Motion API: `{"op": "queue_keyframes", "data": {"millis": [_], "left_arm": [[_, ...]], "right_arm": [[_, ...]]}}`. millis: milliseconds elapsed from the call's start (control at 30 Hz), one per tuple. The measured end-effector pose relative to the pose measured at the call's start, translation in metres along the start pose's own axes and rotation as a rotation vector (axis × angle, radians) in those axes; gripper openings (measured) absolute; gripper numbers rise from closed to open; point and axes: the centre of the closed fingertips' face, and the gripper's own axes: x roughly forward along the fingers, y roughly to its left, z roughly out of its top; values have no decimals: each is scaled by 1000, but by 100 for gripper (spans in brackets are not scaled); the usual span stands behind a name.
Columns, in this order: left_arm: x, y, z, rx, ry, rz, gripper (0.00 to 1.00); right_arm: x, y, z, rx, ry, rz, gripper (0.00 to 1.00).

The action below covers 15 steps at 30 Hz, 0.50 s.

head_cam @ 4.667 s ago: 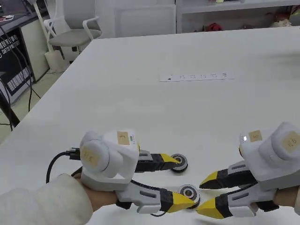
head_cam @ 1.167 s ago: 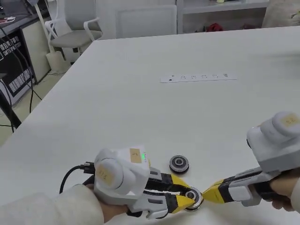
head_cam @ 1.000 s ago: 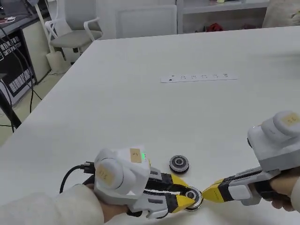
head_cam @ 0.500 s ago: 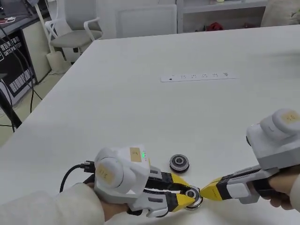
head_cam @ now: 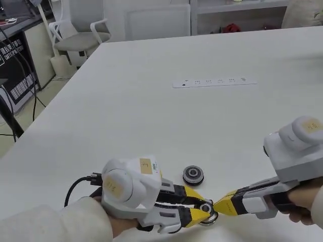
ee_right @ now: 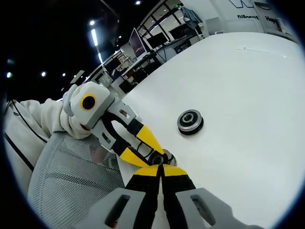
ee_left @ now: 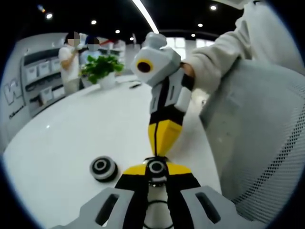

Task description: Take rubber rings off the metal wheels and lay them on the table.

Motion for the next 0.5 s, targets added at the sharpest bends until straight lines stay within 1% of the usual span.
{"op": "queue_keyframes", "data": {"millis": [500], "left_arm": [[0, 0, -1, 1, 2, -1, 14]], "right_arm": [[0, 1, 1, -28, -7, 6, 0]]}}
